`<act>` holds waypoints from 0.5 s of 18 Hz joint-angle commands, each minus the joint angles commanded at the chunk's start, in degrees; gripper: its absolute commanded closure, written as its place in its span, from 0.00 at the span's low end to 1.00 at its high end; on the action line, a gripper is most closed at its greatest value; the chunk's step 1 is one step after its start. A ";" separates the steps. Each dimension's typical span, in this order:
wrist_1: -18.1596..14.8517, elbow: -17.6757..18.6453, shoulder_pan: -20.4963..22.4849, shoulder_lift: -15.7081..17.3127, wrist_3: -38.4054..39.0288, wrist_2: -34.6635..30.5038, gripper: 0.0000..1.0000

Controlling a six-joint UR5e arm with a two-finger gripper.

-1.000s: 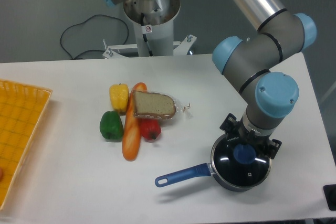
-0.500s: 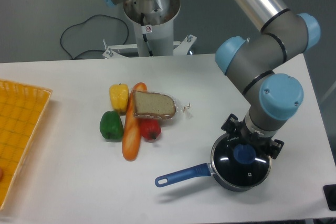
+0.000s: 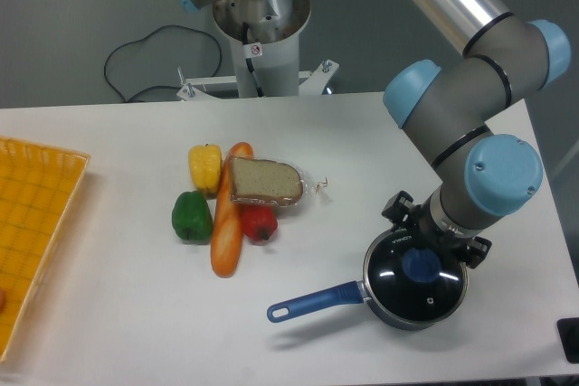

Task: Open the lid
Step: 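Lower the gripper around the blue lid knob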

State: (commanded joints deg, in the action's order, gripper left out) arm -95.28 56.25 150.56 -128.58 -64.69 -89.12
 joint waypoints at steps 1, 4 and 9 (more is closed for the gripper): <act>0.61 0.26 0.00 0.00 0.00 0.00 0.00; 3.95 1.05 -0.09 0.09 0.09 0.00 0.00; 6.50 2.19 -0.17 0.35 0.09 0.26 0.00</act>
State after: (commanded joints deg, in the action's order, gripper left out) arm -88.78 58.44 150.38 -128.23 -64.60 -88.86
